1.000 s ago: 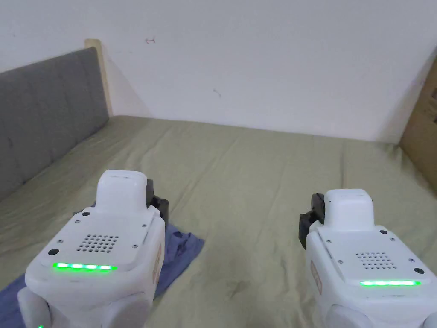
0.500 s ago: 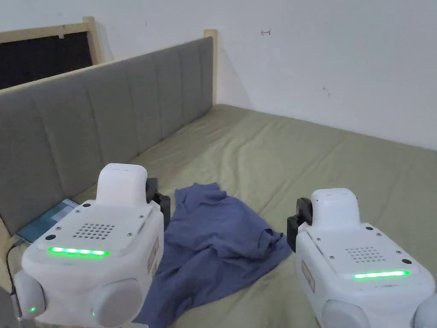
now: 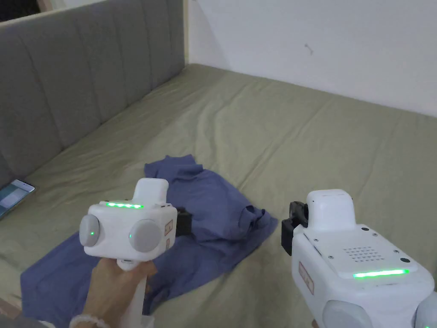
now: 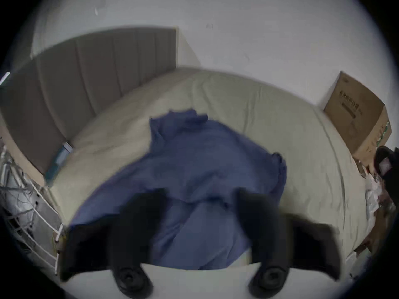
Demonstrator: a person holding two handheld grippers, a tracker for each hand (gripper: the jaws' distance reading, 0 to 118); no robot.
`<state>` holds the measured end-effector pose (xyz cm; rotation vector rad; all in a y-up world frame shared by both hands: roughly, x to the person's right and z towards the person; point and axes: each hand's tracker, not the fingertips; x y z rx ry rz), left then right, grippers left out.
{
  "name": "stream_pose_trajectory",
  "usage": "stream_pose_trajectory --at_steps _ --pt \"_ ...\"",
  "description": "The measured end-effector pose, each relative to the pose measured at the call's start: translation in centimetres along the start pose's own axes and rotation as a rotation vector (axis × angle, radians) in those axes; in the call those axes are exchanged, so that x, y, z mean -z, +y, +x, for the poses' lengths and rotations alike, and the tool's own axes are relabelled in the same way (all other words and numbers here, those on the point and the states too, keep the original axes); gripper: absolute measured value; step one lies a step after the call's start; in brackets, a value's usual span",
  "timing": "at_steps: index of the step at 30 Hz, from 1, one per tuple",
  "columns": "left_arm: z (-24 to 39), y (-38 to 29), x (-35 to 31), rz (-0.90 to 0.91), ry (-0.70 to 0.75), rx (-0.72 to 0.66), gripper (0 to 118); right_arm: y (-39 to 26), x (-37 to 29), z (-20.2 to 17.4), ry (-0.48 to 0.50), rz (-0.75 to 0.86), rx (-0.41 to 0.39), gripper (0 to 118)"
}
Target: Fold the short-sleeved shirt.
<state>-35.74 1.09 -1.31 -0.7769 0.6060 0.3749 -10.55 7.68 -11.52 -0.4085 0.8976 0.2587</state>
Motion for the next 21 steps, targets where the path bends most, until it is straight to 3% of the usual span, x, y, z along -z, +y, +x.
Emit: stream_pose_trajectory --at_steps 1,2,7,11,12,15,16,19,20,21 --pt "-0.3 -0.1 1.8 -0.048 -0.042 -0.011 107 -0.2 0.5 0.1 -0.009 -0.017 -0.005 0" --pt "-0.2 0.0 2.9 -0.058 -0.059 -0.021 112 -0.4 0.9 0.3 -0.012 -0.032 -0.008 0" --pt "0.6 0.3 7.4 -0.107 -0.068 -0.035 112 -1.6 2.5 1.0 -0.013 -0.091 -0.02 0" --pt "1.6 -0.8 11.9 -0.315 -0.054 0.057 104 -2.4 3.5 1.6 -0.017 -0.133 0.004 0" --pt "1.9 -0.7 11.7 -0.265 -0.032 0.124 99 -2.5 3.6 1.9 -0.012 -0.144 0.02 0" --pt "1.5 0.4 10.3 -0.263 -0.052 0.094 89 -3.0 3.8 2.4 -0.008 -0.163 0.047 0" --pt "1.2 0.5 9.9 -0.244 -0.066 0.107 69 -3.2 3.9 2.5 -0.009 -0.169 0.053 0" --pt "-0.2 1.0 9.3 -0.258 -0.069 0.043 29 -3.6 3.5 2.7 -0.006 -0.181 0.078 0" --pt "-0.6 1.2 9.1 -0.255 -0.072 -0.006 18 -3.7 3.3 2.8 -0.005 -0.18 0.087 0" --pt "-1.0 1.2 8.7 -0.255 -0.067 -0.026 15 -3.8 3.0 2.9 -0.004 -0.181 0.093 0"
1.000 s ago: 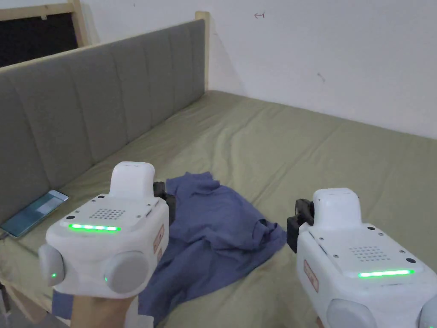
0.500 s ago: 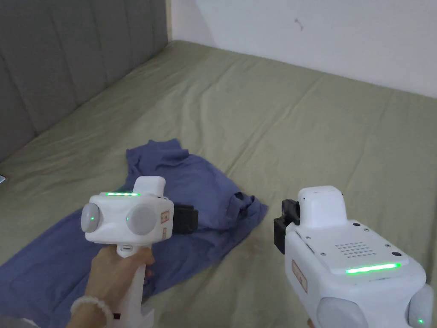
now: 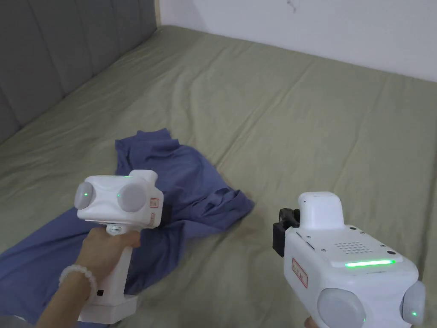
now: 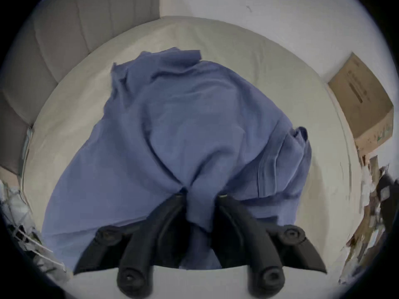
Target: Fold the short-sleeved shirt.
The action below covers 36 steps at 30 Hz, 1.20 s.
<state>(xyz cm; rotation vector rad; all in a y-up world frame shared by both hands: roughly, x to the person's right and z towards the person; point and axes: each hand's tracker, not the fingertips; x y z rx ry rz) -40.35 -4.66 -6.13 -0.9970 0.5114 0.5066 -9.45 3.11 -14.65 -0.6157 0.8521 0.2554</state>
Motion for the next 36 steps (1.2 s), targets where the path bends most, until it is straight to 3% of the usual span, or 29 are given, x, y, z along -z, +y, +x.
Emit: stream_pose_trajectory --at_steps 9,13,17,23,27,30,34,36 --pt "1.3 1.7 -4.8 0.057 -0.12 -0.103 14 0.1 -3.8 3.6 -0.051 0.05 0.082 0" --pt "5.0 3.3 -7.7 0.125 -0.216 -0.098 14 -0.1 -6.7 6.3 -0.101 0.093 0.126 0" --pt "12.9 4.8 -9.7 0.175 -0.256 0.052 14 -0.4 -10.3 9.8 -0.174 0.138 0.181 0" --pt "28.0 2.5 -13.3 0.169 -0.567 0.289 14 -1.0 -16.4 15.6 -0.331 0.221 0.298 0" --pt "35.4 -1.5 -14.5 0.101 -0.763 0.391 14 -1.7 -20.0 18.2 -0.47 0.258 0.297 0" --pt "39.3 -5.6 -12.1 0.021 -0.721 0.496 14 -2.6 -21.4 19.4 -0.54 0.248 0.312 0" --pt "40.9 -12.6 -6.6 -0.137 -0.618 0.588 14 -4.4 -21.5 20.8 -0.512 0.223 0.379 0" --pt "40.8 -16.0 -3.4 -0.223 -0.484 0.641 14 -5.3 -21.1 21.0 -0.509 0.196 0.385 0"
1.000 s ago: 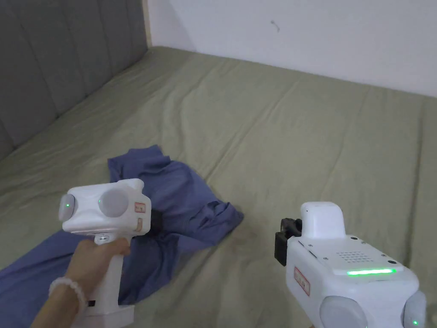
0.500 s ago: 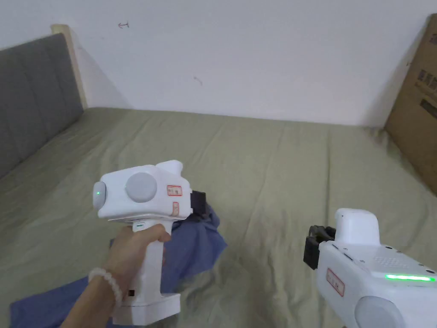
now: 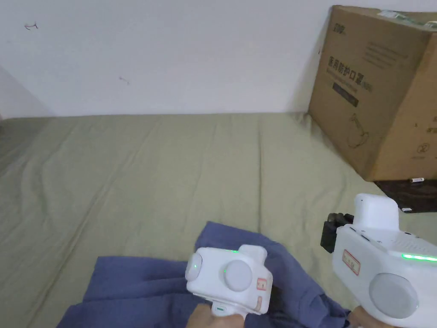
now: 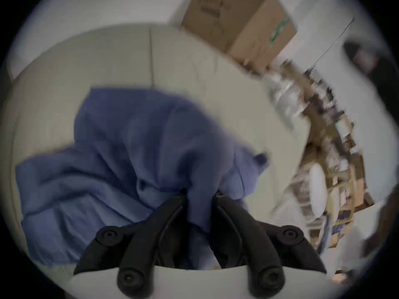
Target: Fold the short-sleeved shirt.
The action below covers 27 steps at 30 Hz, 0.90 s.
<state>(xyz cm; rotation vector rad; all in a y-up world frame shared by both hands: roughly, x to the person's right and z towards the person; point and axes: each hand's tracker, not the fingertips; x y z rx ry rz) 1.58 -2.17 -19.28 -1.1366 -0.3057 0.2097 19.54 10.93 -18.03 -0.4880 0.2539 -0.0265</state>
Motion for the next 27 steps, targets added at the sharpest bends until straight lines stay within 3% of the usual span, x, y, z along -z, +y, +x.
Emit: stream_pose_trajectory --at_steps 2,6,8,10,11,12,15,18,19,22,24,27 --pt "-0.1 -1.9 2.8 -0.082 0.073 0.01 14 -0.8 0.5 0.0 0.003 -0.026 0.003 0" --pt "-1.0 -2.0 2.1 -0.021 0.007 -0.085 18 -1.9 1.4 -0.3 0.034 -0.071 0.025 0" --pt "-2.0 -1.3 1.4 -0.035 -0.043 -0.125 45 -2.1 1.8 -0.7 0.046 -0.083 0.024 0" --pt "-2.5 -1.2 0.7 -0.03 -0.07 -0.172 90 -2.2 2.0 -1.1 0.06 -0.094 0.02 0" --pt "-2.7 -1.3 0.1 -0.015 -0.094 -0.184 103 -2.3 2.1 -1.3 0.072 -0.096 0.012 0" --pt "-2.9 -1.3 -0.8 0.009 -0.114 -0.193 108 -2.3 2.0 -1.6 0.084 -0.093 0.001 0" --pt "-3.5 -1.3 -3.7 0.071 -0.078 -0.177 108 -2.2 2.0 -2.4 0.079 -0.079 -0.038 0" --pt "-5.3 -1.8 -7.0 0.149 -0.001 -0.161 105 -2.0 2.0 -2.4 0.144 -0.08 0.011 0" --pt "-6.1 -2.1 -8.1 0.184 0.032 -0.172 87 -2.0 2.0 -2.5 0.154 -0.077 0.031 0" --pt "-8.8 -3.7 -10.1 0.219 0.166 -0.2 5 -2.1 2.1 -3.3 0.112 -0.061 -0.006 0" --pt "-10.9 -5.1 -10.3 0.24 0.224 -0.21 0 -2.2 2.5 -4.1 0.084 -0.081 -0.068 0" --pt "-14.3 -6.6 -10.6 0.219 0.226 -0.302 0 -2.6 3.4 -4.8 0.127 -0.103 -0.064 0"
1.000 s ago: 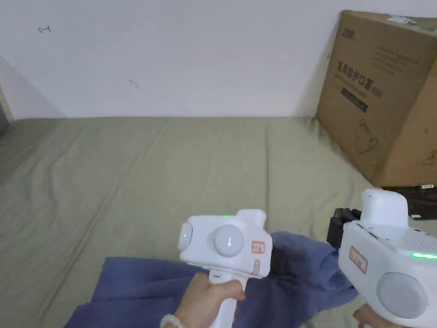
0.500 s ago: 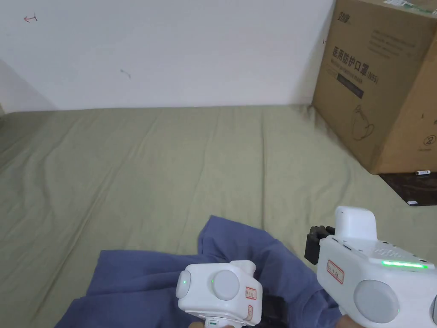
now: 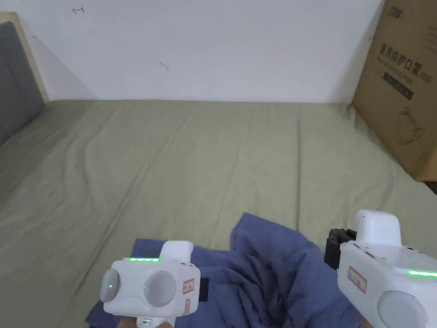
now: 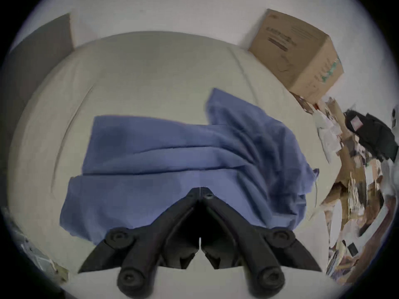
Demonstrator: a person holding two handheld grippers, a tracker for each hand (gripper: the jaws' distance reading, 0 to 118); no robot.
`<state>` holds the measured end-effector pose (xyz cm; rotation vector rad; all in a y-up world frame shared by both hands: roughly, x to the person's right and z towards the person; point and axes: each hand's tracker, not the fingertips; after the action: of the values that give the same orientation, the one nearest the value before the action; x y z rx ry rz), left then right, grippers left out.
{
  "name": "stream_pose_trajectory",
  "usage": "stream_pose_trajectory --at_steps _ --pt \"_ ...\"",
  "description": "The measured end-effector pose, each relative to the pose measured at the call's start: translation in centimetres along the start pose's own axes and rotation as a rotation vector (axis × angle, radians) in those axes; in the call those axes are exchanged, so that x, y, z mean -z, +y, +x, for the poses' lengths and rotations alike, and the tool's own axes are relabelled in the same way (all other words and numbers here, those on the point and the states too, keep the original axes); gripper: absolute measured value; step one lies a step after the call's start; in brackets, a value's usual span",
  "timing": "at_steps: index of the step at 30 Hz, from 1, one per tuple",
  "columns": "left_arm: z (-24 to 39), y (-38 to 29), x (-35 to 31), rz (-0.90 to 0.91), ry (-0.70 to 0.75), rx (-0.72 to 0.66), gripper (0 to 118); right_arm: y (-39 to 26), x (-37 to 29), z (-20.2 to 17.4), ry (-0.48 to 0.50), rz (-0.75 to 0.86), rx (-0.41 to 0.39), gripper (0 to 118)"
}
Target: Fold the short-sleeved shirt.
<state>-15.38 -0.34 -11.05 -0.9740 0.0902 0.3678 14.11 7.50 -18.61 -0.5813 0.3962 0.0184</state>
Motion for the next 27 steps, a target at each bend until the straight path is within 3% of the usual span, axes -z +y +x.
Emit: stream_pose_trajectory --at_steps 7,8,9,10,11,12,13,16,18,19,20,21,22,23,24,25,26,27 --pt "-5.8 4.4 0.1 0.076 0.103 -0.028 1 0.1 3.0 -1.0 0.04 -0.039 -0.027 0" --pt "-6.7 5.5 0.4 0.077 0.115 -0.036 10 0.2 3.4 -1.1 0.042 -0.041 -0.033 0" --pt "-7.4 7.0 0.6 0.078 0.12 -0.044 30 0.3 3.8 -1.2 0.044 -0.048 -0.037 0" --pt "-8.3 8.0 1.1 0.076 0.149 -0.058 70 0.4 4.2 -1.3 0.051 -0.054 -0.038 0" --pt "-9.4 9.1 2.0 0.063 0.17 -0.077 98 0.3 4.7 -1.2 0.059 -0.059 -0.035 0" --pt "-10.5 10.0 3.2 0.032 0.197 -0.094 113 0.3 5.2 -1.2 0.064 -0.067 -0.03 0" --pt "-10.9 10.5 3.9 0.012 0.223 -0.117 118 0.3 5.7 -1.2 0.068 -0.074 -0.027 0" --pt "-12.4 11.2 7.1 0.011 0.198 -0.163 109 0.0 7.1 -1.1 0.056 -0.103 -0.037 0" --pt "-12.7 10.9 9.8 -0.1 0.157 -0.177 84 -0.2 7.9 -0.9 0.052 -0.121 -0.043 0" --pt "-12.8 10.4 11.2 -0.146 0.156 -0.168 81 -0.4 8.2 -0.8 0.047 -0.132 -0.044 0" --pt "-12.2 9.8 11.7 -0.155 0.312 -0.097 80 -0.5 8.4 -0.6 0.044 -0.14 -0.046 0" --pt "-11.0 9.9 11.1 -0.083 0.271 -0.041 79 -0.6 8.6 -0.4 0.041 -0.146 -0.046 0" --pt "-10.3 10.1 10.4 -0.085 0.304 -0.002 67 -0.6 8.7 -0.2 0.039 -0.151 -0.046 0" --pt "-10.1 10.2 9.8 -0.08 0.314 -0.011 48 -0.7 8.7 0.2 0.039 -0.152 -0.046 0" --pt "-9.8 10.4 8.8 -0.054 0.33 -0.025 16 -0.6 9.0 0.5 0.042 -0.159 -0.048 0" --pt "-9.7 10.4 7.8 -0.012 0.329 -0.055 2 -0.4 9.3 0.7 0.043 -0.169 -0.051 0" --pt "-10.2 10.3 7.4 -0.029 0.254 -0.107 2 0.0 9.7 1.0 0.044 -0.181 -0.054 4" --pt "-10.5 10.3 7.1 -0.031 0.245 -0.119 2 0.5 10.2 1.5 0.05 -0.193 -0.055 19"
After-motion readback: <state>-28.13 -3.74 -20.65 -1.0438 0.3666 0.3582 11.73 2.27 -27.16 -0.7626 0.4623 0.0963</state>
